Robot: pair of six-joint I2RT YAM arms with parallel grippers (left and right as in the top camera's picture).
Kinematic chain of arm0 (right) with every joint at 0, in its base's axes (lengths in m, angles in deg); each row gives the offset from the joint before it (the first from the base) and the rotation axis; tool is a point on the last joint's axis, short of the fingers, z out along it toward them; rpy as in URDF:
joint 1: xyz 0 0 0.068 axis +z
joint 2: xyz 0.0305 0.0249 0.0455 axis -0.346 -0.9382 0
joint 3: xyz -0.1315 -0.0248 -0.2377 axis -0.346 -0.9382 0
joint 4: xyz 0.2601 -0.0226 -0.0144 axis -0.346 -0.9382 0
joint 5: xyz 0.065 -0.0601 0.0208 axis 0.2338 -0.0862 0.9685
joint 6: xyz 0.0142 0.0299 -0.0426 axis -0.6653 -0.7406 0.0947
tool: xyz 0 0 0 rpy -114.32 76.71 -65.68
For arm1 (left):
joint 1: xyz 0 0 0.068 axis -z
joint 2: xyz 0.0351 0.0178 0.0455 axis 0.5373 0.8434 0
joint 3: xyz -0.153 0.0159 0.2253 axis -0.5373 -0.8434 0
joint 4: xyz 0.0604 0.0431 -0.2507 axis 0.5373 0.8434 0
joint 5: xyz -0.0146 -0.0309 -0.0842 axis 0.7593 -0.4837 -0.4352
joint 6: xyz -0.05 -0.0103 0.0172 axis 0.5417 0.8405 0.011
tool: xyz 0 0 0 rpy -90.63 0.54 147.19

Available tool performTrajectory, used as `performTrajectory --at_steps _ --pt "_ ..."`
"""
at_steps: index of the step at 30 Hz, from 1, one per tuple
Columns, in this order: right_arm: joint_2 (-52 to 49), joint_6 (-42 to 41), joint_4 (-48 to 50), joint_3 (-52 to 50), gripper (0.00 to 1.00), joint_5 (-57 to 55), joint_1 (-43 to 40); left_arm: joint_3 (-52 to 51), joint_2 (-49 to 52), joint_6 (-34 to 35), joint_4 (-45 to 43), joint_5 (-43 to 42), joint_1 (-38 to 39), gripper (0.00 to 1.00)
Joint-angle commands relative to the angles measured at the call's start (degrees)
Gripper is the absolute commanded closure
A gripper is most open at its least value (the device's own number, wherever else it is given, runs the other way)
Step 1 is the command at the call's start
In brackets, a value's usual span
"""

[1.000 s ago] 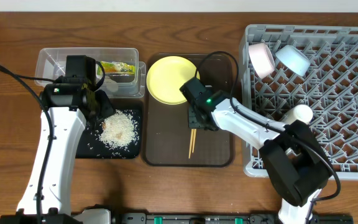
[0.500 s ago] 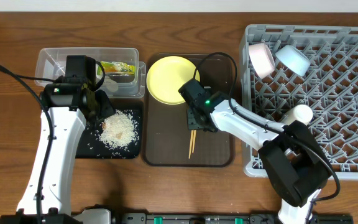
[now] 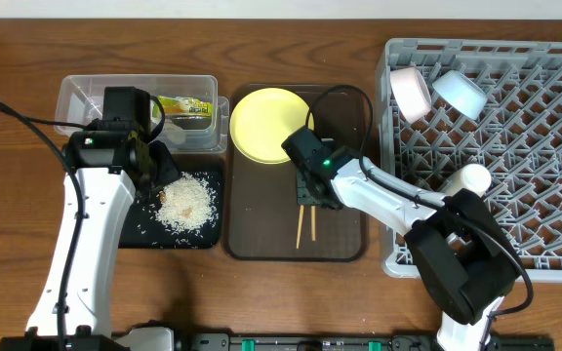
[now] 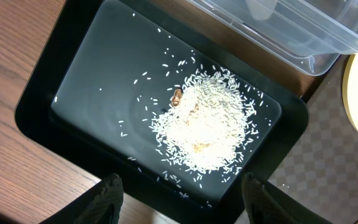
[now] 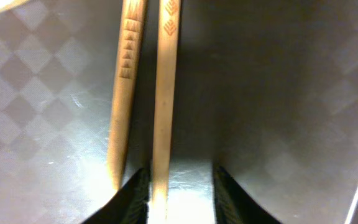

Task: Sort waste into correct bins and load items into the dishwasher rack
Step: 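Carry the chopsticks to the rack and drop them along its left edge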

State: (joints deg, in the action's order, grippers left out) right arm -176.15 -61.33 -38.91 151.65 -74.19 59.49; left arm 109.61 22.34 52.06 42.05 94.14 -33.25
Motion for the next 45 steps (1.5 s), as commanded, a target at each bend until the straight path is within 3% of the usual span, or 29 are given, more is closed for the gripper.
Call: performTrajectory --at_steps 1,5,10,16,30,36,45 --pt "-0.57 -1.03 -0.90 -0.92 0.79 -3.58 -0.09 0.33 -0.44 0.33 0.22 0.11 -0.24 0.36" --pt "-0.24 -1.03 -2.29 -0.92 0.99 -4.13 -2.03 0.33 -0.44 0.33 0.22 0.11 -0.24 0.36" --pt "-0.15 -0.66 -3.76 -0.92 0.99 -3.48 -4.61 0.33 -0.44 0.33 0.22 0.11 -0.24 0.36" --pt "2.86 5.49 -5.09 -0.59 0.99 -0.50 -6.69 0.33 -0.44 0.33 0.22 0.11 -0.24 0.36" --pt "28.20 17.70 -8.68 -0.44 0.99 -0.09 -15.43 0.33 -0.44 0.33 0.17 0.11 -0.24 0.36" --pt "27.87 17.68 -13.73 -1.40 0.99 -0.07 -20.28 0.33 -0.44 0.33 0.15 0.11 -0.24 0.36" --pt "24.65 17.42 -12.50 -6.99 0.99 -0.11 -21.29 0.33 -0.44 0.33 0.17 0.11 -0.24 0.36"
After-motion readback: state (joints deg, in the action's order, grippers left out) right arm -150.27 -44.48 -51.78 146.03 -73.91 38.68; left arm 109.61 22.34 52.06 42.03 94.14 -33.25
